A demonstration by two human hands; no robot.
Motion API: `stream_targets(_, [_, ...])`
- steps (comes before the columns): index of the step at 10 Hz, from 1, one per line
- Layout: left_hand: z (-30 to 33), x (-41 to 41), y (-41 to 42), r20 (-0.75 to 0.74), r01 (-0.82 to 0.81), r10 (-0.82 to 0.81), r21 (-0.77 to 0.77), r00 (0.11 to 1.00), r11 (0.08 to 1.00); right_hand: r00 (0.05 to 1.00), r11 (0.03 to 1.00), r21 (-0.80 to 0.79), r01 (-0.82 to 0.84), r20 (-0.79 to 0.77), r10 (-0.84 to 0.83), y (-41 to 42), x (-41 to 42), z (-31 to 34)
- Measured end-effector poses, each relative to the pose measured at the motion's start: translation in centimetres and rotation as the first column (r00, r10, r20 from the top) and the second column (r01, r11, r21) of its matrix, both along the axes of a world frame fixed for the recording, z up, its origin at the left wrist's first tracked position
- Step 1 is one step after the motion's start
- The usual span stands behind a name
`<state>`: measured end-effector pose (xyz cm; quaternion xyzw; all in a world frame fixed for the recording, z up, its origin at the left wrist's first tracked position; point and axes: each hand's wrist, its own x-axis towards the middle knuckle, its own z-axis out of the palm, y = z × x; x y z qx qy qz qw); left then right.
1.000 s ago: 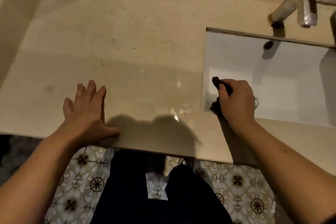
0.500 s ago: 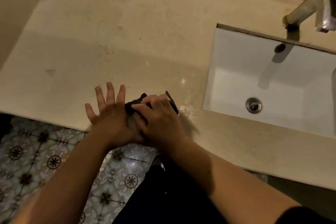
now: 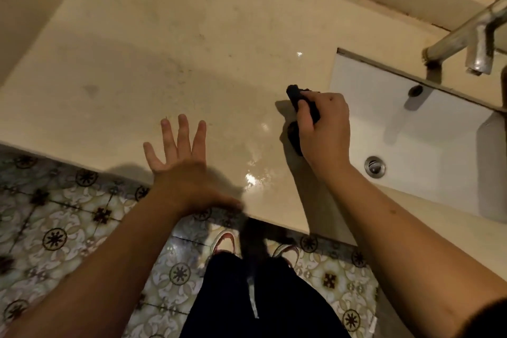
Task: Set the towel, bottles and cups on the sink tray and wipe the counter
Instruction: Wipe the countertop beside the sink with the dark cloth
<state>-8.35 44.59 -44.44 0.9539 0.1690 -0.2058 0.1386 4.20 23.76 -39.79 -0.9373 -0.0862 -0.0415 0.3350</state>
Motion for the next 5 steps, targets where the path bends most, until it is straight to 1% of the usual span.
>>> stream_targets(1, [0.7, -0.3, -0.2, -0.004, 0.013, -0.013, -0.001, 1.000, 1.000, 0.985, 0.981, 0.090, -0.172, -0.010, 0.173, 2.0, -2.9, 0.8])
stream_targets(2, [2.1, 0.0, -0.4, -0.052, 0.002, -0.002, -0.005, 0.999, 1.000, 0.932, 0.933, -0.036, -0.359, -0.069, 0.356, 3.4, -5.9, -0.5])
stream_targets(3, [3.9, 0.0, -1.1, -0.063, 0.031, -0.030, 0.015, 0.998, 0.999, 0.896, 0.886, -0.138, -0.442, -0.105, 0.431, 2.8, -6.8, -1.1])
stream_targets(4, [5.8, 0.2, -3.1, -0.003, 0.062, -0.062, 0.016, 0.998, 0.998, 0.806, 0.809, -0.103, -0.579, -0.219, 0.549, 0.9, -5.8, 0.0])
stream_targets(5, [7.7, 0.1, -5.3, 0.141, -0.003, 0.012, -0.067, 0.990, 0.998, 0.734, 0.757, -0.027, -0.653, -0.268, 0.624, -2.7, -5.2, 2.1])
